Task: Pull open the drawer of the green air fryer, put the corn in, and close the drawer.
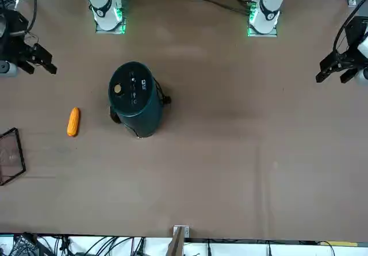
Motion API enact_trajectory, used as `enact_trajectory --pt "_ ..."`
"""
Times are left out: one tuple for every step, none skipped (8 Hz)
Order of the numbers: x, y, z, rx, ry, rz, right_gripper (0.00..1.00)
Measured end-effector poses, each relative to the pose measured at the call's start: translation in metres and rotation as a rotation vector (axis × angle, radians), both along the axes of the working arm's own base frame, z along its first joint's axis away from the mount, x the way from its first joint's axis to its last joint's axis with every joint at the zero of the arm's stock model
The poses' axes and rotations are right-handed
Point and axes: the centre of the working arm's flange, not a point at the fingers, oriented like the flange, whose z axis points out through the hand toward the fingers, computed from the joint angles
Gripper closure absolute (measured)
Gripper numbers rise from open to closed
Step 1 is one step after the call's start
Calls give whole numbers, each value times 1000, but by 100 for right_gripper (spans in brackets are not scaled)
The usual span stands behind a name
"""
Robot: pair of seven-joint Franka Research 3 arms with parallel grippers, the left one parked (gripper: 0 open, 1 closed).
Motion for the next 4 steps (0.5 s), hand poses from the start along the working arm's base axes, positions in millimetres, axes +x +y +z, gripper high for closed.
enact_trajectory --pt "11 0 -17 -2 8 -1 0" --pt "24 0 -42 -4 20 -2 0" --pt "35 0 -70 -6 38 -4 0" --pt "47 1 -100 3 57 -28 0"
